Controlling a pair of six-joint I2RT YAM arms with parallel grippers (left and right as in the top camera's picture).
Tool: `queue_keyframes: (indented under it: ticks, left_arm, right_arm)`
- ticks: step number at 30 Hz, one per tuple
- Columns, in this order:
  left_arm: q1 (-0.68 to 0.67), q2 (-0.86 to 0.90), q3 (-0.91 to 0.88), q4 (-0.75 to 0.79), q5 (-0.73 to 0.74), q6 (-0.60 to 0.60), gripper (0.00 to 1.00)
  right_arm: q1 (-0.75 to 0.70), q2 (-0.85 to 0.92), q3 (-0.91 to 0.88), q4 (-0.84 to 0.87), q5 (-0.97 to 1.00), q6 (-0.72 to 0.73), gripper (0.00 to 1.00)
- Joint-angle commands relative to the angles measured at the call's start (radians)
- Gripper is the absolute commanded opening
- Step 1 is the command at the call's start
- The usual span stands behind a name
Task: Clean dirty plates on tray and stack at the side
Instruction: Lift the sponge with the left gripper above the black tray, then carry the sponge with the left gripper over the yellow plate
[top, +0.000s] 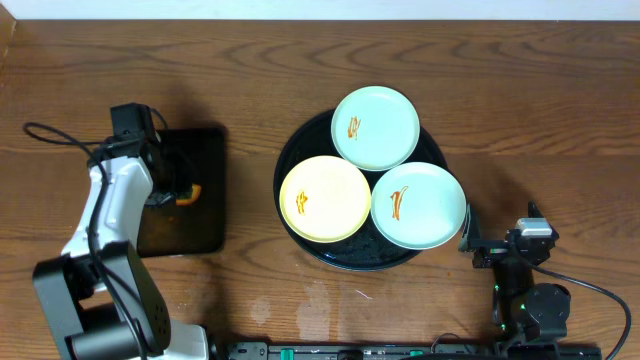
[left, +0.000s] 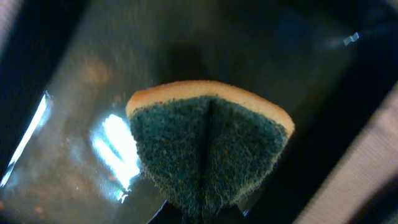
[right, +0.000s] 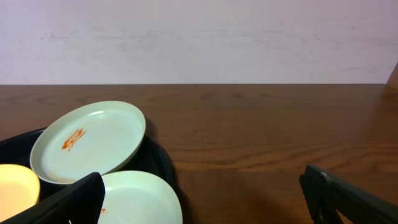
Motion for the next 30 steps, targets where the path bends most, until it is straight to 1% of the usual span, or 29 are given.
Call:
queue_keyframes:
  ticks: [1,3,4,7,9,11,14,17,22,30]
  left_arm:
    - [-0.002,-0.076,0.126,-0.029,-0.014,-0.013,0.07]
    - [-0.002,-0.117,0.186,-0.052,-0.002,-0.013,0.08]
    - [-0.002,-0.145,0.208,-0.052,0.028,-0.013,0.07]
    - [-0.008,-0.224,0.229,-0.011,0.165,-0.033,0.07]
    - [-0.031,-0.265,0.229,0.015,0.235,-0.084,0.08]
    - [-0.069,-0.274,0.228,0.002,0.243,-0.117,0.07]
    - [-0.149,-0.264,0.212,-0.042,0.242,-0.127,0.07]
    - [-0.249,-0.227,0.18,-0.06,0.243,-0.139,0.07]
    - [-0.428,-0.1,0.162,-0.059,0.243,-0.145,0.07]
    - [-0.628,0.097,0.162,-0.009,0.243,-0.139,0.08]
  right_arm:
    - [-0.005,-0.001,-0.001,-0.004,-0.004,-0.01,0.99]
    - [-0.005,-0.001,-0.001,-0.004,-0.004,-0.01,0.99]
    - [-0.005,-0.001,-0.001,-0.004,-0.004,-0.01,0.99]
    - [-0.005,-0.001,-0.001,-0.004,-0.004,-0.01,0.99]
    - [-0.005,-0.001,-0.001,-0.004,-0.004,-0.01,0.99]
    - [-0.005,-0.001,-0.001,-0.004,-0.004,-0.01,0.99]
    - [-0.005,-0.001,-0.001,-0.004,-0.004,-0.01,0.99]
    - [-0.005,-0.001,-0.001,-0.004,-0.004,-0.01,0.99]
    - [-0.005,-0.001,-0.001,-0.004,-0.004,-0.01,0.99]
    - [-0.005,-0.001,-0.001,-0.004,-0.004,-0.01,0.99]
